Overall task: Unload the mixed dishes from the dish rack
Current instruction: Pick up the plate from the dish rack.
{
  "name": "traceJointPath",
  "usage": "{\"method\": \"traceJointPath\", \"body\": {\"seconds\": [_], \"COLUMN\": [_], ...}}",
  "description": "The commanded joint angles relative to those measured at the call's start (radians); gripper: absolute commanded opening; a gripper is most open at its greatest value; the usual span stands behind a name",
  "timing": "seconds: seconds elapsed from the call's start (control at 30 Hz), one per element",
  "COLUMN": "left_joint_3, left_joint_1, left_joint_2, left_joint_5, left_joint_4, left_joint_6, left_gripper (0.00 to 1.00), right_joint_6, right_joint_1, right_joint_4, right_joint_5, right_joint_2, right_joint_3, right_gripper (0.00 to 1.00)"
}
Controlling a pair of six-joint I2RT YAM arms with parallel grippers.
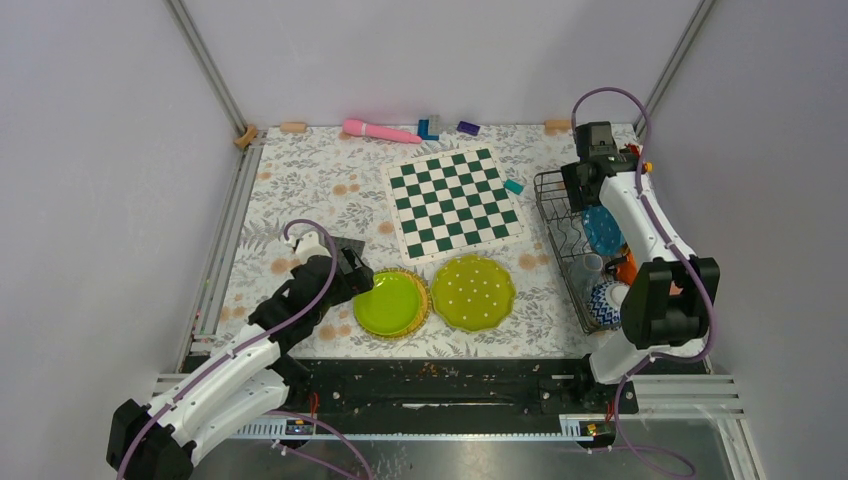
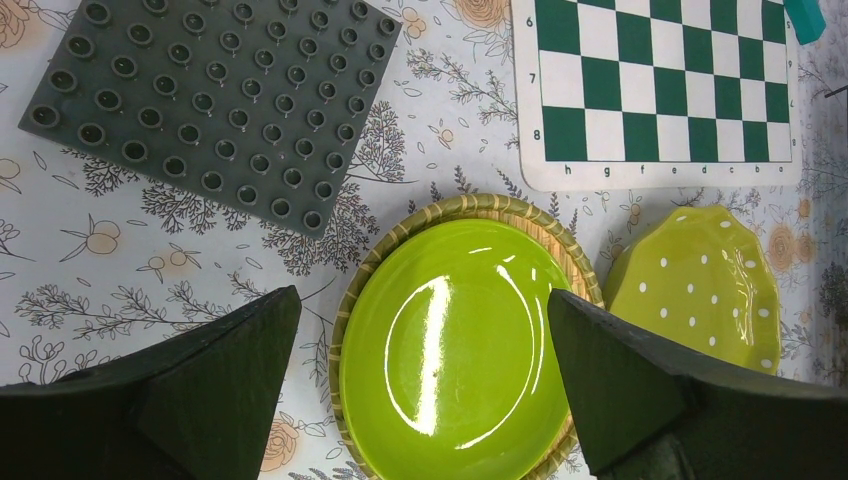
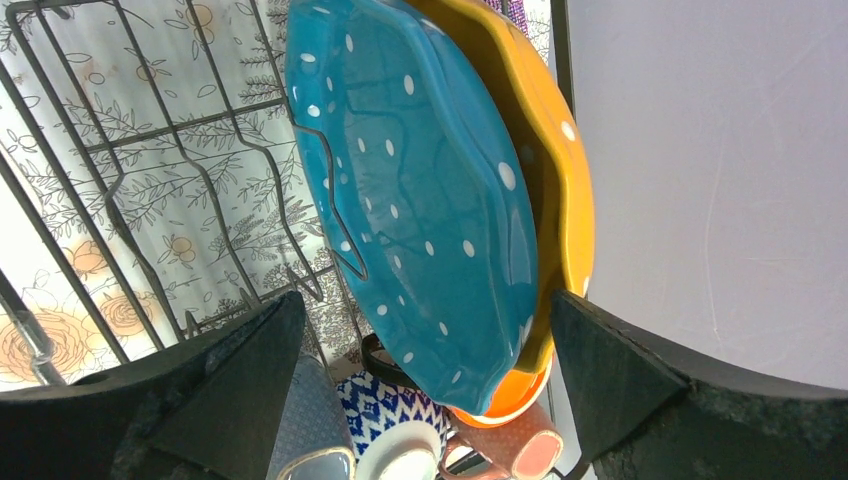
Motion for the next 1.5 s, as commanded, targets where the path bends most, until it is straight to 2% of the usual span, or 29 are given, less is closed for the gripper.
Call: {"method": "traceJointPath", "body": {"seconds": [0.0, 0.57, 0.93, 1.1, 1.47], "left_joint_3": [0.023, 0.025, 0.028, 0.028, 0.029], "left_joint_1": [0.005, 0.005, 0.005, 0.005, 0.005], "left_joint_2": [0.003, -0.001, 0.001, 0.003, 0.003], "left_joint_5": [-0.023, -0.02, -0.018, -0.015, -0.004], "left_joint_4": [0.031, 0.032, 0.03, 0.03, 0.031], "left_joint_6": [0.011, 0.014, 0.015, 0.015, 0.014], "left_gripper": [0.99, 0.99, 0.99, 0.99, 0.99], "right_joint_6": [0.024, 0.04, 0.042, 0.043, 0.031], "right_joint_1": [-0.015, -0.035, -0.042, -0.044, -0.044], "right_joint_4": [0.0, 0.003, -0.035, -0.035, -0.056], "right_joint_5": [0.015, -0.048, -0.064, -0.056, -0.047], "right_joint_2": [0.022, 0.097, 0.138, 0.134, 0.127], "right_joint_3": [0.036, 0.04, 0.075, 0.074, 0.1], "right_gripper": [1.0, 0.93, 0.81, 0.69, 0.28]}}
